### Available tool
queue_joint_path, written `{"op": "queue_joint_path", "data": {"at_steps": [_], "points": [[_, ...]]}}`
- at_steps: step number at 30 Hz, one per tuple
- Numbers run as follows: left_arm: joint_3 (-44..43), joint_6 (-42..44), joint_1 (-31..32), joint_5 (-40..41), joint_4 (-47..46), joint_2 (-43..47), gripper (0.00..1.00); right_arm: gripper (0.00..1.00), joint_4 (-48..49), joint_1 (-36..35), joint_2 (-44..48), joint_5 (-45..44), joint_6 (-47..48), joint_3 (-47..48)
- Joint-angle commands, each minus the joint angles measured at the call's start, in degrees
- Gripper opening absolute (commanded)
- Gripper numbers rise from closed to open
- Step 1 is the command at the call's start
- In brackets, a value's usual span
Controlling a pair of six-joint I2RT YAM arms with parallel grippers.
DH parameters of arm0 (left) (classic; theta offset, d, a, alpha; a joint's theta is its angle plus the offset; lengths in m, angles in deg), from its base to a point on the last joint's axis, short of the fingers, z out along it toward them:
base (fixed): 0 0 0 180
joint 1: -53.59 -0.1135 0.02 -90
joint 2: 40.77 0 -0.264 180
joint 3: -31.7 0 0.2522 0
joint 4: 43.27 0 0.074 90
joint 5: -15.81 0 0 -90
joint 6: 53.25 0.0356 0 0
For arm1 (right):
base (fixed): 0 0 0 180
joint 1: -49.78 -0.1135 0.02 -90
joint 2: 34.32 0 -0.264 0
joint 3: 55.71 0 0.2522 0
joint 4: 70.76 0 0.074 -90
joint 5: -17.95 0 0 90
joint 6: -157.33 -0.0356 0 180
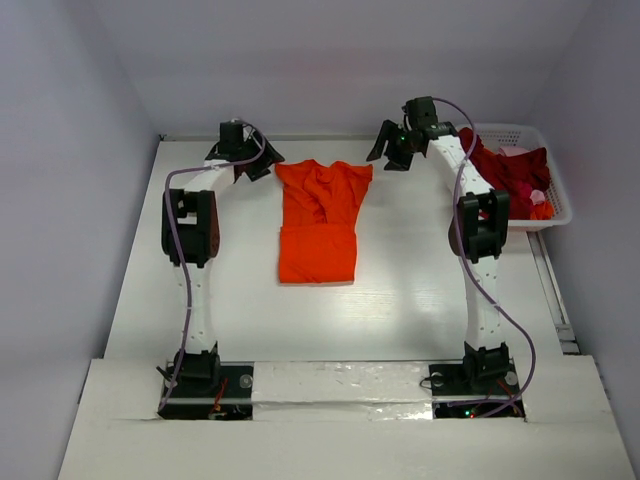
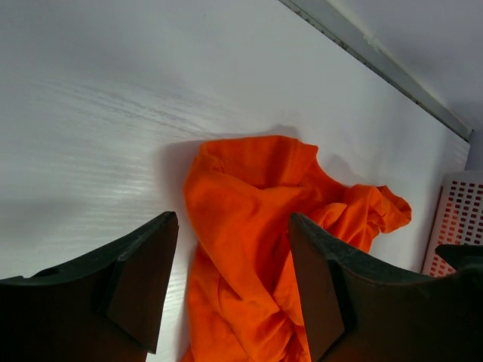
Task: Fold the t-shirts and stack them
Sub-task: Fold the folded rectangular tshirt in 1/3 of the way, then grab one side of the 2/3 rectangular tshirt with both arms
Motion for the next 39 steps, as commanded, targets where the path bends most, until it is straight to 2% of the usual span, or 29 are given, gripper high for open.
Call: {"op": "queue_joint_path", "data": {"at_steps": [1,15,31,39], "points": [[-0.5,-0.1,-0.3,-1.8,-3.5,-0.7,0.57,0.69,4.2,-0.2,-0.7,1.9,-1.5,0.2],[-1.5,0.7,-1.5,-0.9,-4.2,-3.6,0.57,0.69,9.5,0.9,-2.9,1.3,-4.7,-0.5],[-0.7,-3.4,-2.0,-5.7,-9.9,-6.2,0.57,0.7,14.7,0.9,-4.3,2.2,-8.2,-1.5],[-1.5,-3.4,-2.0,-5.8,-7.8,-6.8,0.57,0.69,13.6,0.9,-4.3,-0.1,-12.8,-4.2]]}}
